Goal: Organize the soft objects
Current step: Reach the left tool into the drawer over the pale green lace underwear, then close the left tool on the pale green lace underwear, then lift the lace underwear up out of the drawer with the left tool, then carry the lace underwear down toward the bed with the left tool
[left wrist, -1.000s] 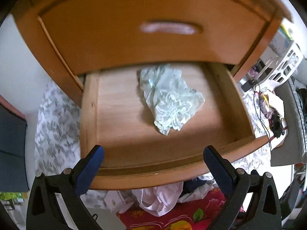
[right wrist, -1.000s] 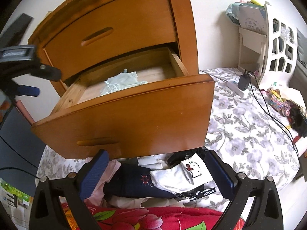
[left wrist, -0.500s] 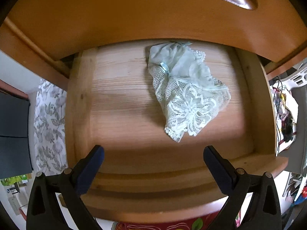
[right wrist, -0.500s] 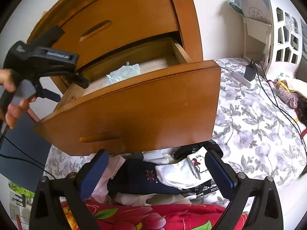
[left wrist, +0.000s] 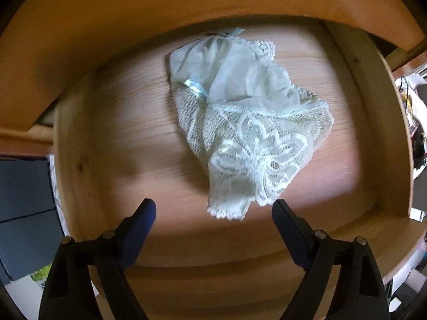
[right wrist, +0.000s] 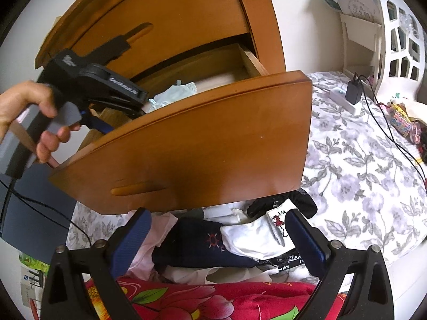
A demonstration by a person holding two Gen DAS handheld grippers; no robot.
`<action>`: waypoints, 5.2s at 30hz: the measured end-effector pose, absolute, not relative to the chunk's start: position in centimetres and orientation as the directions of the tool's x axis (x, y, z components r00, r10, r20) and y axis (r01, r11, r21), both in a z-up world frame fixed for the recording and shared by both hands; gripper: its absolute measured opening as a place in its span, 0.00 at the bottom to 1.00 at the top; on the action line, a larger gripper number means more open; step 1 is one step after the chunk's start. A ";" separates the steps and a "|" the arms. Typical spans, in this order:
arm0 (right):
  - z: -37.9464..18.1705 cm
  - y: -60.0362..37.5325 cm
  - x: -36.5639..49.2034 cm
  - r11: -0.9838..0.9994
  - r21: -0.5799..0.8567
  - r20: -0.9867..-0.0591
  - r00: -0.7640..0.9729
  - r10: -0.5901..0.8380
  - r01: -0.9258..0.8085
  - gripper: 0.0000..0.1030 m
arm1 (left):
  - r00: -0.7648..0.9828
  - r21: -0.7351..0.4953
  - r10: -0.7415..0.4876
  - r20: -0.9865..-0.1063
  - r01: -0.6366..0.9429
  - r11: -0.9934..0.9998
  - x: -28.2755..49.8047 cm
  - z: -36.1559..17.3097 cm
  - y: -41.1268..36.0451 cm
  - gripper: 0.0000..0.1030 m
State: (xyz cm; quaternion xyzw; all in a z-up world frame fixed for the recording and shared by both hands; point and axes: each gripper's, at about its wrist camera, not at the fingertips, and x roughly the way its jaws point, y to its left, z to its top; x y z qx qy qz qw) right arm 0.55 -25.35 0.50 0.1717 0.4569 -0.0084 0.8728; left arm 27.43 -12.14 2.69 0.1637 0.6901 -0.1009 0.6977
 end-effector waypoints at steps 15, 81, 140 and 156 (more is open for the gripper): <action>0.0 -25.5 0.9 0.931 0.326 -0.801 0.571 0.181 0.163 0.99 | -0.028 0.100 0.123 -0.992 0.419 0.902 31.8 -0.5 -16.3 0.81; 0.9 -24.4 0.3 0.959 0.208 -0.814 0.578 0.061 0.190 0.99 | 0.724 -0.196 -0.349 -0.595 0.291 0.936 12.5 18.3 -2.1 0.06; 1.4 -23.7 -0.1 0.972 0.132 -0.821 0.571 -0.002 0.194 0.99 | 0.513 -0.277 -0.430 -0.743 0.349 0.895 3.6 9.8 -2.7 0.07; 1.4 -23.7 -0.1 0.972 0.133 -0.822 0.570 -0.001 0.194 0.99 | 0.452 -0.366 -0.548 -0.704 0.431 0.825 4.5 8.7 -5.7 0.07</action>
